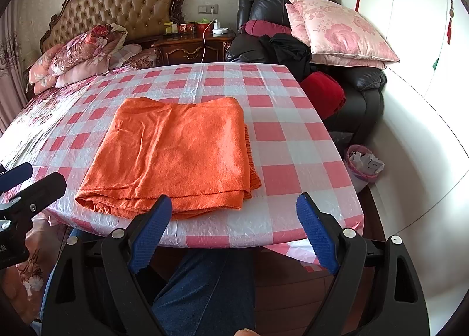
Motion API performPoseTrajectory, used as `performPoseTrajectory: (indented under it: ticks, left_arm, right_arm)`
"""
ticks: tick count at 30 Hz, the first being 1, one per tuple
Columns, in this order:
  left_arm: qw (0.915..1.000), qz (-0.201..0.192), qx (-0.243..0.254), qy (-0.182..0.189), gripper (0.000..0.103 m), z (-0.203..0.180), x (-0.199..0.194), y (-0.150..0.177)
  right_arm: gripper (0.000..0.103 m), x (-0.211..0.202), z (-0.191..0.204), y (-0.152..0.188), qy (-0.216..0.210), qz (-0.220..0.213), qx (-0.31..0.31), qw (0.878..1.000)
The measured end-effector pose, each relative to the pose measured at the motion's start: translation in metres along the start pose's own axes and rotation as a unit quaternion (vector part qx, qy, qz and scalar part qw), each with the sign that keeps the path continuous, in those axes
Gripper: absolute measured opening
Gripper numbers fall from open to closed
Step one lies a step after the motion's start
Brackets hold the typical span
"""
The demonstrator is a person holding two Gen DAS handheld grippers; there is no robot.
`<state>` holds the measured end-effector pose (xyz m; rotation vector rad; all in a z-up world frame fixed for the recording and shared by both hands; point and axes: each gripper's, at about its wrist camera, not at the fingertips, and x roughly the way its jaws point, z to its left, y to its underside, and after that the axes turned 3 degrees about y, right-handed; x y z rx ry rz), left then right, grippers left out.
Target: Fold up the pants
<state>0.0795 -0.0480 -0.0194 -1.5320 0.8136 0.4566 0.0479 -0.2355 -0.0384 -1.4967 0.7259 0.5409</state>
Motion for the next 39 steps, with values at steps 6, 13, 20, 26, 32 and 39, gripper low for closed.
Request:
performPoseTrajectory:
  ticks: [6,13,20,26,32,39]
  left_arm:
    - [1.0,0.0,0.0,-0.001,0.101,0.0,0.0,0.0]
    - [1.0,-0.001,0.0,-0.001,0.101,0.001,0.0,0.0]
    - [1.0,-0.001,0.002,-0.002,0.101,0.0,0.0,-0.001]
    - [1.0,-0.003,0.003,0.005,0.101,-0.001,0.0,-0.001]
    - [0.999,-0.006,-0.002,0.044,0.101,-0.005,0.02,-0.007]
    - [0.9953,-0.019,-0.003,0.095,0.101,0.026,0.006,-0.006]
  right_arm:
    - [0.083,0.0,0.0,0.0,0.0,0.001,0.0,1.0]
    - [0.083,0.0,-0.001,0.0,-0.001,0.001,0.0,1.0]
    - [0.083,0.0,-0.001,0.0,0.0,0.001,0.0,1.0]
    - [0.083,0.0,-0.001,0.0,-0.001,0.001,0.0,1.0]
    - [0.083,0.008,-0.008,0.005,0.009,0.013,0.017,1.0]
    - [0.087,0.013,-0.014,0.01,0.02,0.012,0.034,0.999]
